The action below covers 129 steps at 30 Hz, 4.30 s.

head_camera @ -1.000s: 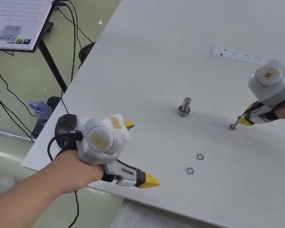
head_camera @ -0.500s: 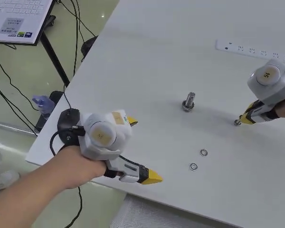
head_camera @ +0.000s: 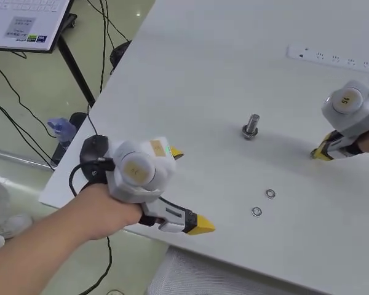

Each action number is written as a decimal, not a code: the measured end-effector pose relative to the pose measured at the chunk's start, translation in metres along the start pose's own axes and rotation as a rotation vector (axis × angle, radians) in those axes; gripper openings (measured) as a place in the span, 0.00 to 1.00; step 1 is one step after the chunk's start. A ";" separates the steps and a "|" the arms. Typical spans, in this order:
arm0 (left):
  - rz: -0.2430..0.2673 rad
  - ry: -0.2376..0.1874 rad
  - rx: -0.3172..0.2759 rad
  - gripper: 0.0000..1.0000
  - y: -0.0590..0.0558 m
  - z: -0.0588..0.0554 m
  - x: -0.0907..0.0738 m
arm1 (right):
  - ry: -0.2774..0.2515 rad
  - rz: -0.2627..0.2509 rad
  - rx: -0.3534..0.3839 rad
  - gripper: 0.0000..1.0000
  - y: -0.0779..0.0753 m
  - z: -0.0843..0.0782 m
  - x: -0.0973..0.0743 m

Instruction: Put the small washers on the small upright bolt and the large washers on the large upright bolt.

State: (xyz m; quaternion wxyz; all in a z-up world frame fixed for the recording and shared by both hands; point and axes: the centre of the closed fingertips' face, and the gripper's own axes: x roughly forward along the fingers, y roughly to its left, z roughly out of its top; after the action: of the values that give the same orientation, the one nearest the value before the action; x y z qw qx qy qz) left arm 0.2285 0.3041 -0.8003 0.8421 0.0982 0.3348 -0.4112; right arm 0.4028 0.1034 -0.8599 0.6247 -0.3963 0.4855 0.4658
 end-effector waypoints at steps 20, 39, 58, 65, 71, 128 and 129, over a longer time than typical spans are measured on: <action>-0.004 0.003 -0.007 0.92 0.000 -0.002 -0.001 | 0.015 0.008 0.004 0.13 0.000 -0.001 0.003; -0.008 0.006 -0.002 0.91 -0.002 -0.001 -0.003 | 0.000 0.010 0.005 0.20 -0.002 0.000 -0.001; 0.005 -0.007 0.010 0.90 0.000 0.006 -0.009 | -0.008 -0.001 -0.063 0.24 -0.002 0.016 -0.023; 0.010 -0.010 0.014 0.90 -0.001 0.008 -0.012 | -0.020 0.009 -0.097 0.25 0.008 0.026 -0.030; 0.008 -0.009 0.019 0.90 -0.003 0.008 -0.013 | -0.048 0.005 -0.117 0.25 0.018 0.036 -0.036; 0.014 -0.026 0.038 0.89 -0.007 0.011 -0.020 | -0.096 0.091 -0.135 0.28 0.133 0.039 0.020; 0.013 -0.026 0.038 0.89 -0.007 0.011 -0.020 | -0.094 0.088 -0.136 0.28 0.133 0.039 0.021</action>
State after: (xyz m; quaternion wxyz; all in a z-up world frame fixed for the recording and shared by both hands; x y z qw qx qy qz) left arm 0.2197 0.3071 -0.7783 0.8471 0.1110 0.3155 -0.4130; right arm 0.2859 0.1780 -0.8775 0.5975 -0.3936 0.4398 0.5428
